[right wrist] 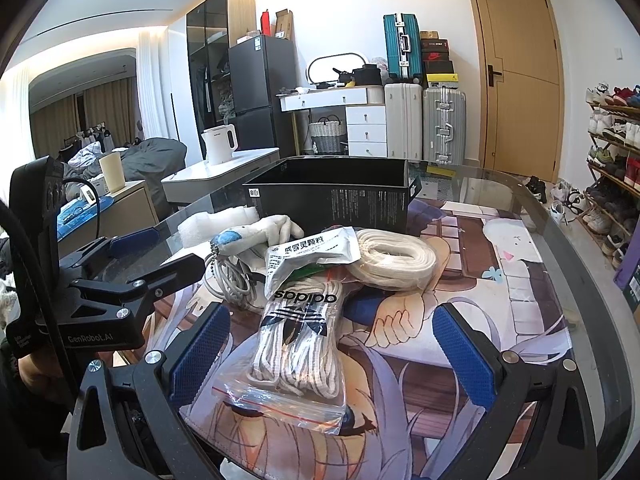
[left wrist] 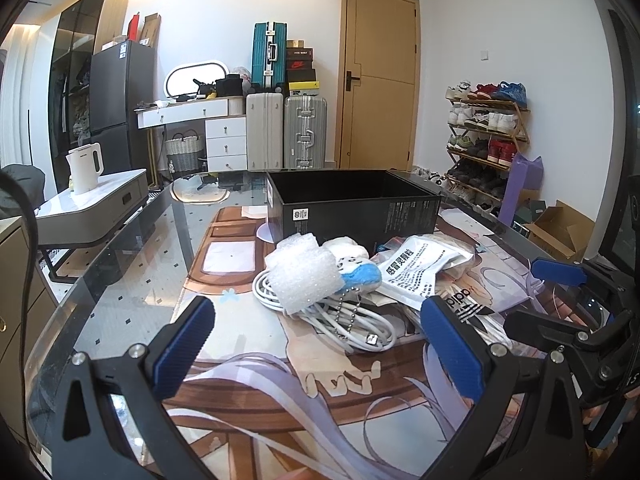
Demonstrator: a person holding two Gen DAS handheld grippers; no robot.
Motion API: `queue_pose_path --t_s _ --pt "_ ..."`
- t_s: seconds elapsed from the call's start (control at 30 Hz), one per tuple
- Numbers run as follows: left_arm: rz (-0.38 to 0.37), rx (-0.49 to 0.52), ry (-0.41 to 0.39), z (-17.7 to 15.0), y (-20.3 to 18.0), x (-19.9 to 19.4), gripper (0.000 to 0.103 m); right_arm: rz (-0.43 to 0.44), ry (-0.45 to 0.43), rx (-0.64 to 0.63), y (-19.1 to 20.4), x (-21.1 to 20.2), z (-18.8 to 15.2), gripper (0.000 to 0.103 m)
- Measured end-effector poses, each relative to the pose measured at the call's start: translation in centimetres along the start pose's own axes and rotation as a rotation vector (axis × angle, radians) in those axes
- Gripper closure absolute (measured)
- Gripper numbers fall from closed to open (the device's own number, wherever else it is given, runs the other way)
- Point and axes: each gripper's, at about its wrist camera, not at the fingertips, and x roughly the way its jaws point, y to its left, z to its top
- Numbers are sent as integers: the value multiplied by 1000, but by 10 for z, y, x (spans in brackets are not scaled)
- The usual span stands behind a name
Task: Organize soft objects
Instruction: 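Move both tools toward the pile of items beside the black box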
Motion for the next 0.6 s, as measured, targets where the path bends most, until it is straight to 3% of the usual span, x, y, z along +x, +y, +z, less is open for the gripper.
queue_pose_path --t_s 0.6 --pt "0 -29 26 0 14 5 0 0 60 27 -2 17 1 0"
